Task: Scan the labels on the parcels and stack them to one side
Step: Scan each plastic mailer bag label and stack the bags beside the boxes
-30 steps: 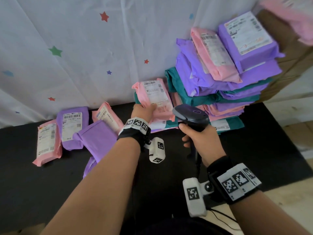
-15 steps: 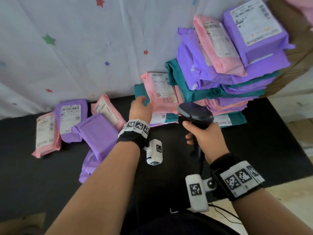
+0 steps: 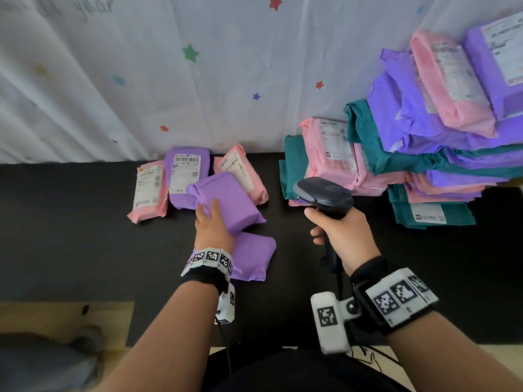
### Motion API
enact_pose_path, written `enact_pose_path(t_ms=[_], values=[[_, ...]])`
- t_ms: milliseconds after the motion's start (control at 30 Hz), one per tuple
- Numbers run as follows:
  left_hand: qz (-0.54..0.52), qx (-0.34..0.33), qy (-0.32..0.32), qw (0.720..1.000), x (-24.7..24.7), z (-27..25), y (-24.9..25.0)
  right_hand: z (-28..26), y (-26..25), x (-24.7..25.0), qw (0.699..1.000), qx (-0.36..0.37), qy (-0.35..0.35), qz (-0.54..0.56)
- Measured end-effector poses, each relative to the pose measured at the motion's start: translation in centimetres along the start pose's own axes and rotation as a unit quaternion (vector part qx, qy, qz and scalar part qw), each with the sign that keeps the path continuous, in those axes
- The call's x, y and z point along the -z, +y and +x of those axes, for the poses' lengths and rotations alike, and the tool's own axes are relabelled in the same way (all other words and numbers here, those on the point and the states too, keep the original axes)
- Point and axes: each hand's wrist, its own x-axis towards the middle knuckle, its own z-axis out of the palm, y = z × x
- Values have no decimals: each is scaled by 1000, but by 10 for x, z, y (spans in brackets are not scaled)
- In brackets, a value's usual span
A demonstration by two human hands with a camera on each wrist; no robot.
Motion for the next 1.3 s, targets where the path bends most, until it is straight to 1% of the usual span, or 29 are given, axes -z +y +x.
enact_pose_path(t_ms=[100,167,267,333,467,533,567,600,700,767,833,867,933,967,1033,1133,1200,1233,1267,1300], values=[[-31,-13,-5,999,2,1,-6,-2,-2,-6,1000,4,-1,-6],[-59,-24,14,998,5,2,-6,-3,-2,-8,1000,6,0,-11],[-107,-36,75,991,15,1,2,-4,-3,-11,1000,14,-1,-10],[-122,-65,129,982,29,2,11,-4,-5,-12,1000,24,1,-8],[-193,-148,220,945,65,2,38,-3,-12,-9,999,50,4,1],[-233,-171,256,922,83,1,53,0,-15,-6,998,66,16,12],[-261,-171,262,913,91,1,60,1,-17,-4,997,73,26,20],[-295,-158,250,909,96,1,67,3,-18,-2,996,78,36,27],[-397,-84,168,899,105,3,85,5,-19,4,993,88,58,56],[-443,-54,150,882,105,4,93,5,-18,9,990,92,69,77],[-492,-18,125,861,103,3,99,4,-16,14,988,95,77,95],[-519,3,98,849,101,2,102,4,-15,17,987,94,81,102],[-586,27,28,810,97,1,107,5,-14,22,986,85,88,111],[-598,32,-2,801,94,0,109,6,-14,24,986,80,89,114],[-600,47,-55,797,89,0,112,6,-18,26,986,73,84,125],[-600,91,-132,784,87,-4,117,5,-25,27,980,75,82,162],[-620,119,-170,757,87,-9,117,5,-29,28,976,85,92,180],[-626,128,-183,747,87,-10,118,6,-31,29,976,93,94,175],[-624,136,-192,745,87,-11,118,5,-32,30,977,97,95,165],[-615,138,-197,751,86,-13,119,5,-34,31,978,100,94,157]])
